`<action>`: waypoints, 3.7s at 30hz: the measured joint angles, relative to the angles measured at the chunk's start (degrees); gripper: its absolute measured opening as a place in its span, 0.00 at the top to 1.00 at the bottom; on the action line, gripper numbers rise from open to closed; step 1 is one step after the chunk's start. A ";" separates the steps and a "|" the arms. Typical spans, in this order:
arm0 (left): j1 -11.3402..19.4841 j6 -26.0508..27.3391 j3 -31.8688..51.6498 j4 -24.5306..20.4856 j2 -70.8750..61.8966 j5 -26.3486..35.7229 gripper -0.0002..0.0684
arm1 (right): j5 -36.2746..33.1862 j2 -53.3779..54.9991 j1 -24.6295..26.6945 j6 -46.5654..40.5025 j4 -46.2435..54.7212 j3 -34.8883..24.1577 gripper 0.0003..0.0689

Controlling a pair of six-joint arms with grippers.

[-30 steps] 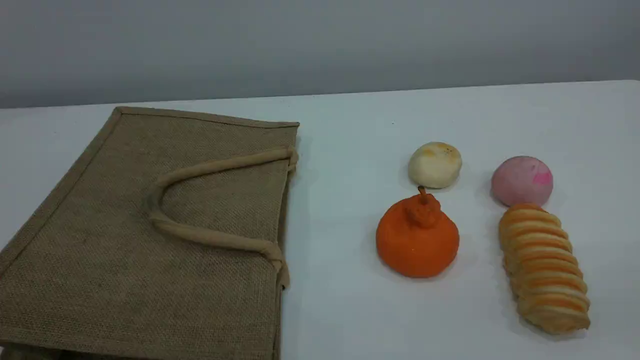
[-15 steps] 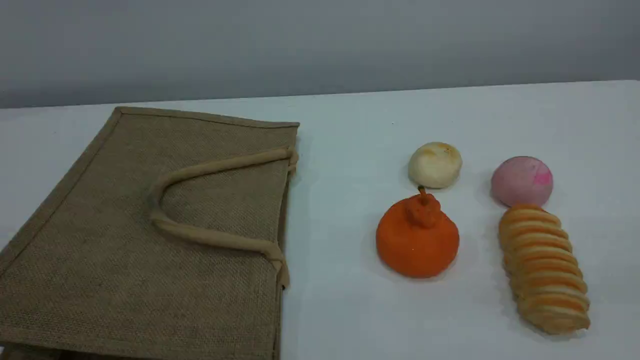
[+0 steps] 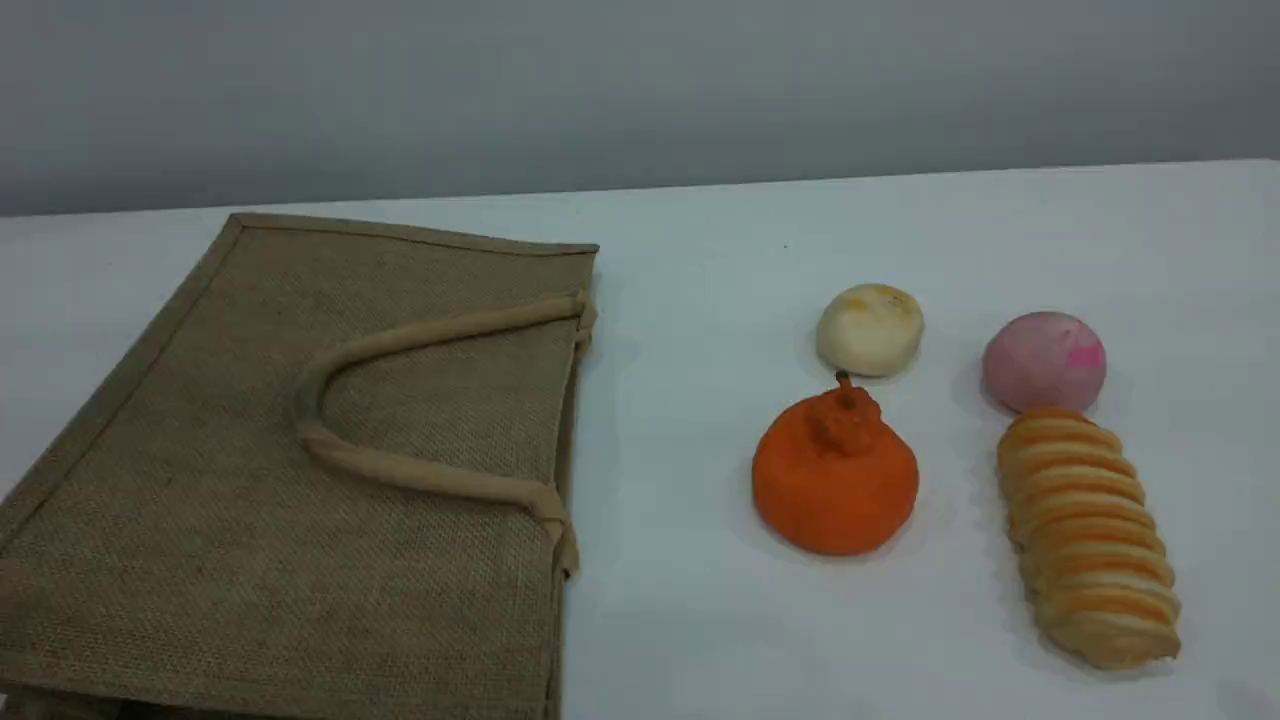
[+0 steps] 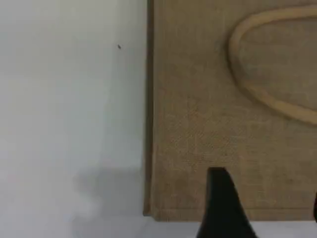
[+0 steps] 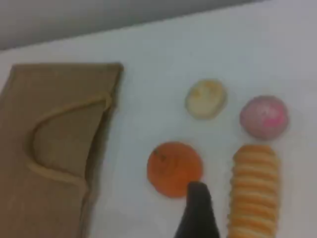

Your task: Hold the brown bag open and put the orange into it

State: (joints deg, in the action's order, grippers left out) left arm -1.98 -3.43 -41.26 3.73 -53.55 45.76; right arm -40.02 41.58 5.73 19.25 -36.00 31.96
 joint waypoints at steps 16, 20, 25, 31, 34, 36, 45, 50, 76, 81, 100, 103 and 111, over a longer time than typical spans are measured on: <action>0.00 0.28 -0.36 6.07 -29.34 -22.42 0.43 | 9.05 29.71 -0.06 29.51 -30.57 0.00 0.32; 0.00 3.94 -2.97 9.96 -35.50 -24.19 0.43 | 8.91 35.01 -0.06 37.59 -38.67 0.00 0.32; 0.00 8.88 -8.31 16.51 -42.68 -23.90 0.43 | 7.96 39.05 -0.06 46.81 -47.62 0.00 0.32; 0.00 14.27 -14.19 23.92 -50.96 -23.21 0.43 | 6.93 39.79 -0.06 52.42 -52.21 0.00 0.32; 0.00 17.12 -16.13 27.30 -54.38 -21.53 0.43 | 6.83 39.79 -0.06 53.30 -52.58 0.00 0.32; 0.00 19.14 -17.01 29.17 -56.16 -21.12 0.43 | 6.83 39.79 -0.06 53.30 -52.58 0.00 0.32; -0.73 21.21 -17.70 29.90 -61.07 -22.23 0.43 | 6.80 39.74 -0.06 53.25 -52.58 0.05 0.32; -3.31 21.21 -17.89 29.68 -61.38 -25.10 0.43 | 6.26 39.74 -0.06 53.25 -52.62 0.48 0.32; -3.44 20.91 -18.22 29.93 -66.34 -25.45 0.87 | 5.25 39.74 -0.06 53.30 -52.49 0.48 0.32; -3.44 20.91 -22.31 29.56 -64.07 -19.14 0.87 | -0.23 39.74 -0.06 53.37 -52.49 0.48 0.32; -3.44 22.49 -30.89 25.53 -37.33 5.17 0.87 | 21.15 39.90 -24.07 69.97 -64.22 0.48 0.32; -3.44 21.92 -30.89 22.97 -33.74 9.28 0.87 | 25.94 41.37 -27.36 70.89 -64.21 0.48 0.32; -3.44 20.26 -30.89 21.53 -28.36 13.91 0.87 | 25.97 50.35 -27.65 70.76 -64.09 2.24 0.32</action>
State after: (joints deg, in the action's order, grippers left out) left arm -5.42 16.82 -72.15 25.26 -81.91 59.67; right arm -14.06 91.93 -21.93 90.01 -100.09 34.20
